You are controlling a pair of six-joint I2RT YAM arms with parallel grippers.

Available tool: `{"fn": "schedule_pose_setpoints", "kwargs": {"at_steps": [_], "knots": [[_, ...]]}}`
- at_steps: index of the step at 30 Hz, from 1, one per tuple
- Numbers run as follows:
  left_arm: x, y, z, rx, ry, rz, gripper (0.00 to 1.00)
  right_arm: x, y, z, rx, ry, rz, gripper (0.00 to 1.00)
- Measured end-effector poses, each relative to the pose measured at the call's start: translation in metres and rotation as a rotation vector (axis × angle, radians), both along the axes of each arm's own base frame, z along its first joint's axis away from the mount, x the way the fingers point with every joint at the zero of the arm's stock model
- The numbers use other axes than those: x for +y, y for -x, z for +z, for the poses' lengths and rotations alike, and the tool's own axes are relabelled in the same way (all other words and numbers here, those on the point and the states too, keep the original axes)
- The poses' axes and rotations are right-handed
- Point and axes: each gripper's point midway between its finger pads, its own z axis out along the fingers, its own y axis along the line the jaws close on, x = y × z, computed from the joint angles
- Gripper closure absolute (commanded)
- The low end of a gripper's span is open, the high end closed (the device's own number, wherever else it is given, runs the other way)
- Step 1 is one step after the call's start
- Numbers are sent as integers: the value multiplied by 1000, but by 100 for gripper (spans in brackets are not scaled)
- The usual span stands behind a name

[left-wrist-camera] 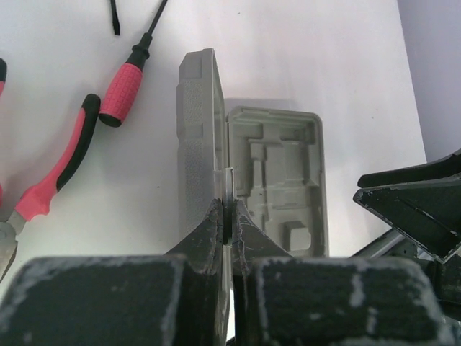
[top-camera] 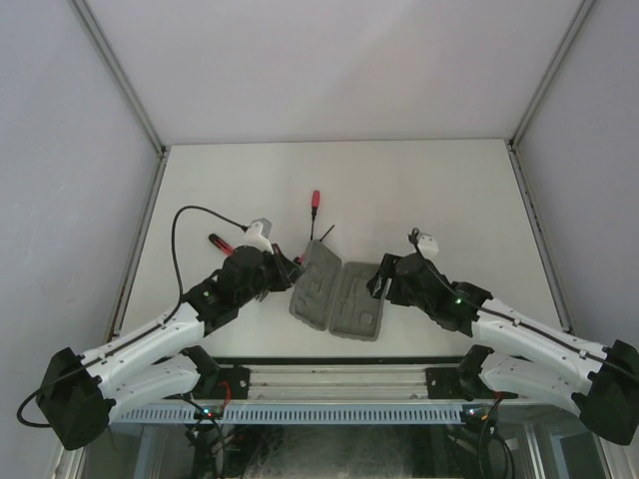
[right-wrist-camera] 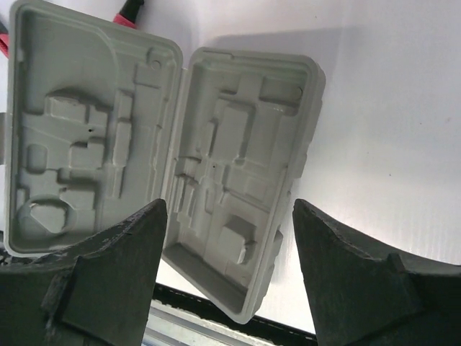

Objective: Sort the tools into containers
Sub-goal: Open the storage box at the center of the board.

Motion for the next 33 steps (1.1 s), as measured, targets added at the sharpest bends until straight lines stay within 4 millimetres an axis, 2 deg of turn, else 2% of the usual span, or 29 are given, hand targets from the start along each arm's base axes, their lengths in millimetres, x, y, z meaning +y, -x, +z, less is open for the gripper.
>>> {"fn": "schedule_pose_setpoints", "kwargs": {"at_steps": [6, 13, 17, 22, 25, 28, 30, 33], "knots": [[7, 0, -10, 14, -30, 24, 100, 3, 3, -17, 54, 38, 15, 44], [19, 7, -41, 63, -91, 44, 100, -2, 5, -40, 113, 113, 10, 60], [23, 8, -50, 74, -111, 57, 100, -11, 6, -51, 134, 170, -8, 60], [26, 12, -59, 97, -121, 60, 100, -24, 7, -58, 153, 228, -28, 53], [27, 13, -65, 112, -125, 64, 100, -27, 7, -58, 148, 241, -25, 50], [28, 14, -69, 125, -131, 67, 100, -29, 7, -48, 116, 237, -14, 49], [28, 15, -70, 130, -133, 68, 100, -31, 6, -37, 83, 222, -9, 48], [28, 15, -71, 136, -128, 73, 100, -31, 1, -11, 10, 184, -9, 48]]}}
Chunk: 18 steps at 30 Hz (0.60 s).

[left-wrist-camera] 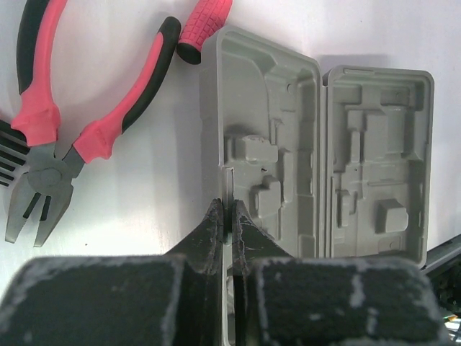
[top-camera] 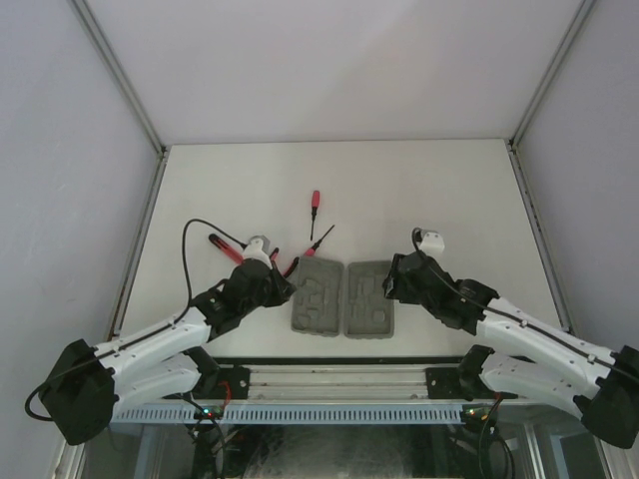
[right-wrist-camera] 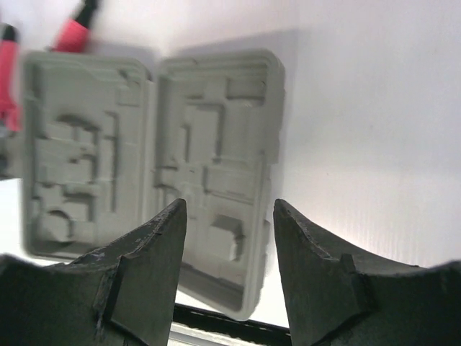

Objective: Sort the tools into containers
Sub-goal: Open the storage box at the center of the board.

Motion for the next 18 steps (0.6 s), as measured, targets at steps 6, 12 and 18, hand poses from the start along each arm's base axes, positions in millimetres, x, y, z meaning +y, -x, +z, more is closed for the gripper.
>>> {"fn": "schedule_pose_setpoints", "kwargs": {"at_steps": [6, 12, 18], "knots": [[-1, 0, -2, 10, 18, 13, 98, 11, -9, 46, -96, -75, 25, 47], [-2, 0, -6, 24, 17, 17, 85, 35, -5, 38, -69, -70, 92, 45], [-1, 1, -3, 20, 24, 24, 64, 56, 1, 6, 11, -11, 139, 41]]}}
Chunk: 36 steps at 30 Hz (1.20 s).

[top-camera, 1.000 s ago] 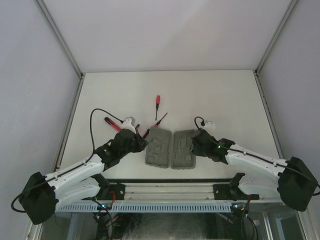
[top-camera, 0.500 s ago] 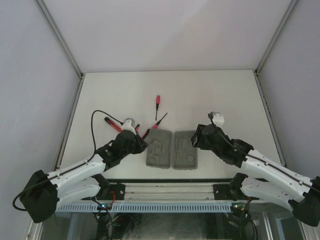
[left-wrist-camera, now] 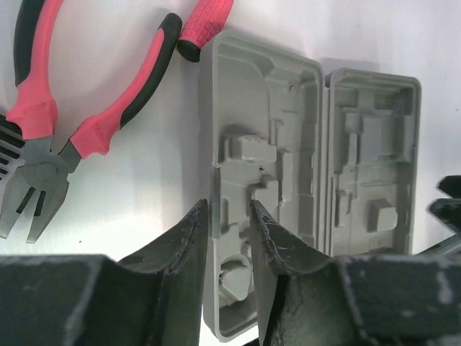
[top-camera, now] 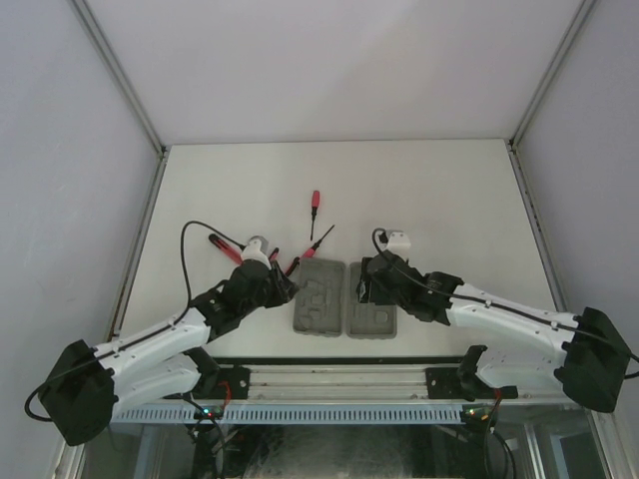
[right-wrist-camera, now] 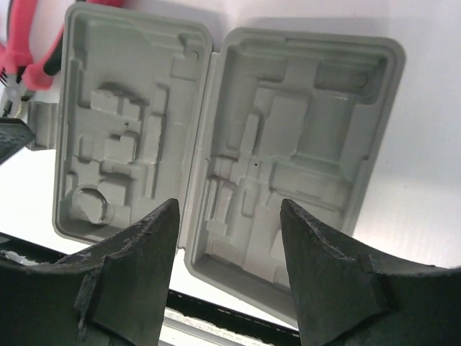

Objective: Sort the tools into containers
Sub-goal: Open the storage box at the center of the board.

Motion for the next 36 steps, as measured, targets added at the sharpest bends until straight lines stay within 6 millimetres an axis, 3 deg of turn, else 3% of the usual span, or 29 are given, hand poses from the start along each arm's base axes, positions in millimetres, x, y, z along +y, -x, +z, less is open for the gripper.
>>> {"fn": "schedule_pose_setpoints", "kwargs": {"at_steps": [9, 19, 29, 36], "knots": [[13, 2, 11, -34, -10, 38, 51, 27, 2, -38, 71, 85, 23, 34], [30, 4, 18, -62, -42, 83, 47, 54, -12, -46, 83, 109, 30, 34], [37, 4, 19, -73, -60, 103, 48, 58, -14, -72, 134, 181, 33, 37], [40, 4, 17, -73, -74, 106, 47, 58, -16, -79, 156, 229, 28, 36]]}}
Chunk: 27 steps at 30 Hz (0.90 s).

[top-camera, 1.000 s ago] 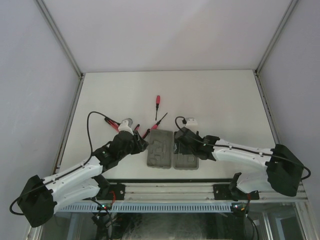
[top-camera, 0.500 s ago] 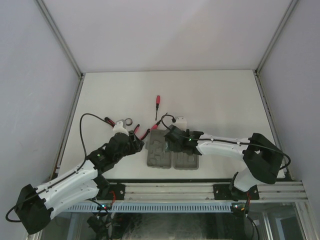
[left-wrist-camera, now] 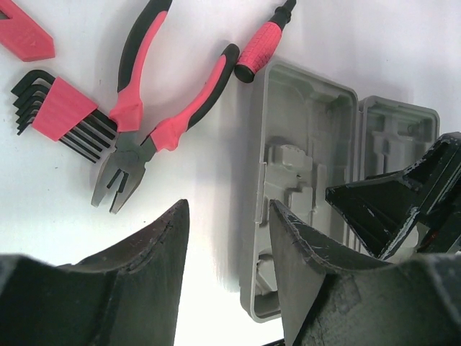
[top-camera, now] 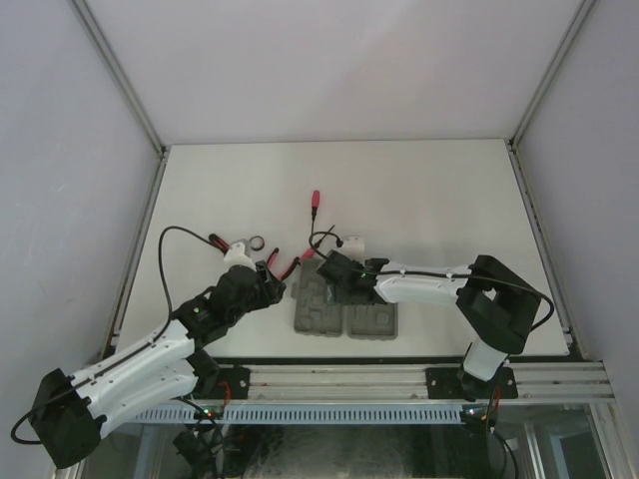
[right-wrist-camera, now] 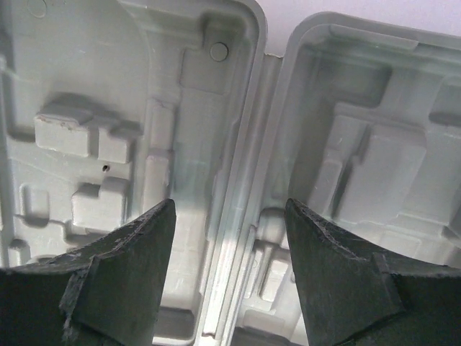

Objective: Sort the tools into containers
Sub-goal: Open the storage box at the center of the board, then move the storage box to the center of the board.

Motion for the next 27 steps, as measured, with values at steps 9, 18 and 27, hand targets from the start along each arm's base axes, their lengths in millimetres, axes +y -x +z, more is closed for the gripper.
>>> {"fn": "schedule_pose_setpoints", "kwargs": {"at_steps": [9, 18, 27], "knots": [[1, -1, 0, -2, -5, 7, 47, -2, -2, -3, 7, 39, 3, 33], [7, 0, -2, 4, -17, 23, 47, -16, -11, -5, 20, 77, 30, 38], [11, -1, 1, -8, -17, 39, 48, -41, -17, -9, 32, 110, 64, 43]]}}
